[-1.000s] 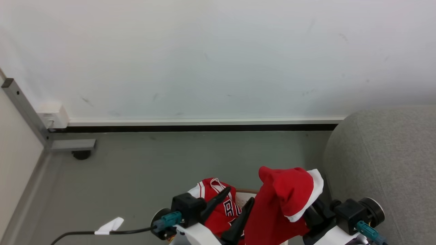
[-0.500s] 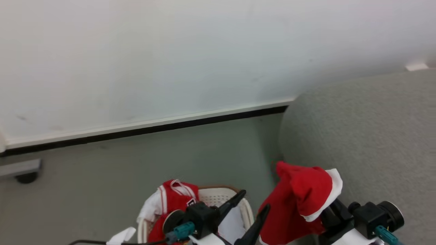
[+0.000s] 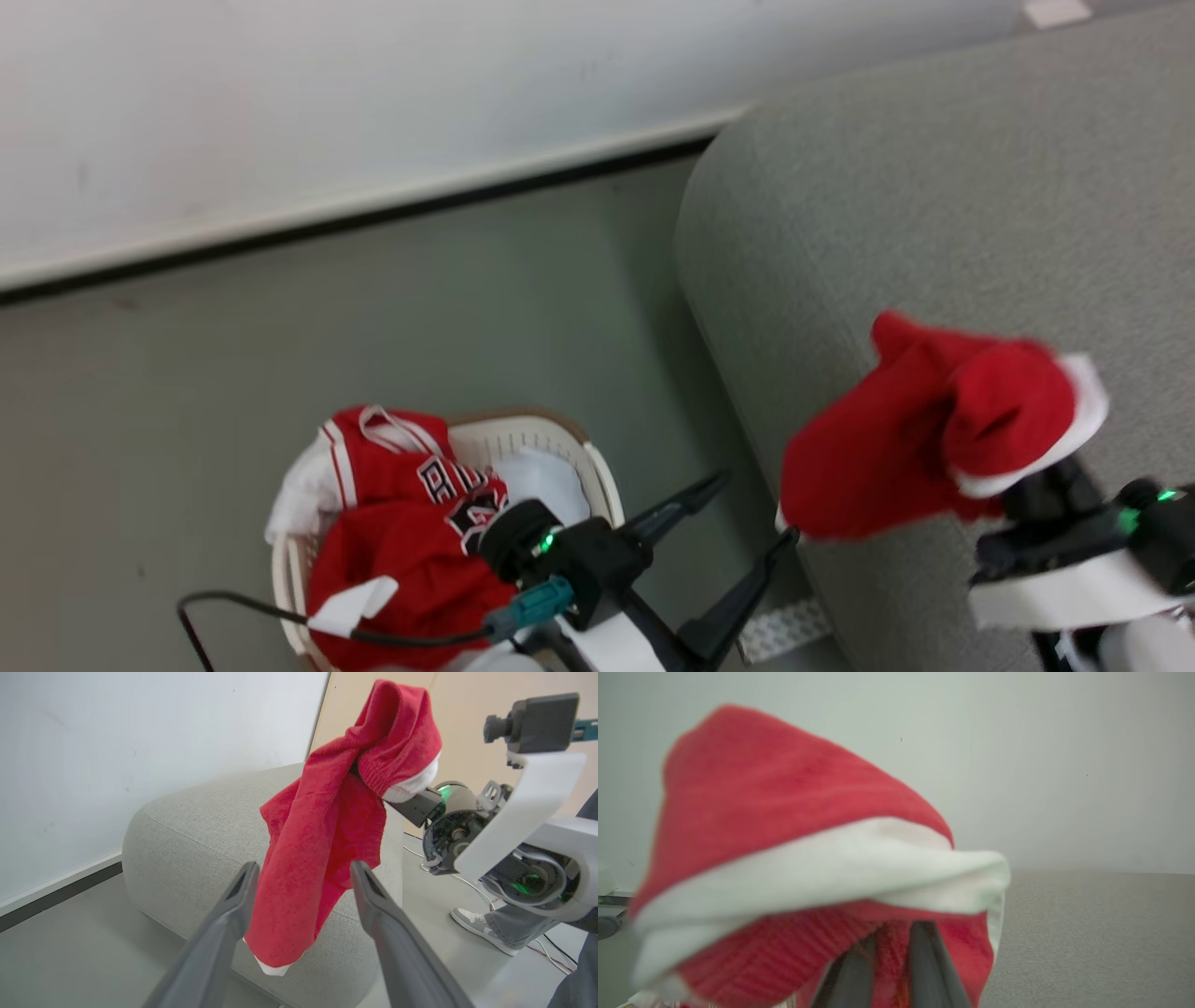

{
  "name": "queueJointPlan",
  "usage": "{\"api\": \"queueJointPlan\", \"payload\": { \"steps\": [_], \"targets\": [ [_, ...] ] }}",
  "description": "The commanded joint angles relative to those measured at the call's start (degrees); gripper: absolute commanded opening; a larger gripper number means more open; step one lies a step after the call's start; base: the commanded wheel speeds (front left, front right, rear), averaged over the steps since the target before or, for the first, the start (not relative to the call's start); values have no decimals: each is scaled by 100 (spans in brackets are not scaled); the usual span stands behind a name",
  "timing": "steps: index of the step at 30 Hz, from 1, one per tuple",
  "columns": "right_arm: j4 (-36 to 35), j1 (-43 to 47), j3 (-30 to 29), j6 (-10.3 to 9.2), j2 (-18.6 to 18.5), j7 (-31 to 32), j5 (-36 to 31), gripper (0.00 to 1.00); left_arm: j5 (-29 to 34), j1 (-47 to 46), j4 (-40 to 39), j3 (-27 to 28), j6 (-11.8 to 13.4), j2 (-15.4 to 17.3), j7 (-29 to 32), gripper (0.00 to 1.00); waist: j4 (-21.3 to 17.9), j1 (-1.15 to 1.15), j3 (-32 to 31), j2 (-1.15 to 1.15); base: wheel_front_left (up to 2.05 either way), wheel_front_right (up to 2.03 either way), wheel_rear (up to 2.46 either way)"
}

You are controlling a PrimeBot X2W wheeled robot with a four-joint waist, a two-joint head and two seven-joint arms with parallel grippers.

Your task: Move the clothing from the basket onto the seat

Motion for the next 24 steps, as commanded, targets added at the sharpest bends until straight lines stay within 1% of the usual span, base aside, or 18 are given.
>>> {"api": "queueJointPlan", "payload": {
  "steps": [1, 4, 5, 7, 9, 11, 14, 16, 18, 20, 22, 24],
  "targets": [
    [-112, -224, -120, -12, 2, 2, -47, 0, 65, -143, -45, 13, -40, 106, 21, 100, 44, 0, 777, 0, 0, 0, 0],
    [-346, -672, -499, -12, -60, 3, -25, 0, 235, -463, -201, 22, -164, 270, 63, 100, 175, 0, 1410, 0, 0, 0, 0],
    [-383, -831, -636, -12, -166, 3, -128, 0, 297, -577, -246, 65, -186, 320, 54, 100, 228, 0, 1631, 0, 0, 0, 0],
    [-456, -1300, -925, -12, -184, 3, -30, 0, 358, -795, -317, 187, -189, 429, -7, 100, 303, 0, 2013, 0, 0, 0, 0],
    [-398, -1791, -1185, -12, -336, 65, 56, 0, 368, -946, -352, 344, -156, 528, -75, 100, 356, 0, 2326, 0, 0, 0, 0],
    [-270, -2292, -1542, -13, -606, 241, 136, 0, 388, -1106, -398, 452, -152, 588, -98, 100, 439, 0, 2612, 0, 0, 0, 0],
    [89, -3068, -2079, -13, -1007, 460, 163, 0, 351, -1251, -419, 587, -170, 673, -166, 100, 587, 0, 2897, 0, 0, 0, 0],
    [429, -3566, -2466, -13, -1257, 581, 143, 0, 289, -1302, -429, 725, -121, 740, -208, 100, 658, 0, 3058, 0, 0, 0, 0],
    [857, -3991, -2847, -13, -1433, 691, 112, 0, 216, -1308, -429, 877, -53, 789, -270, 100, 716, 0, 3173, 0, 0, 0, 0],
    [1238, -4303, -3180, -12, -1635, 736, -156, 0, 171, -1282, -439, 1022, 11, 802, -344, 100, 779, 0, 3265, 0, 0, 0, 0],
    [1654, -4514, -3561, -12, -1716, 801, -443, 0, 134, -1226, -424, 1123, 67, 843, -399, 100, 840, 0, 3325, 0, 0, 0, 0],
    [2079, -4546, -3877, -12, -1709, 820, -786, 0, 87, -1158, -392, 1179, 85, 843, -443, 100, 887, 0, 3350, 0, 0, 0, 0]
  ]
}}
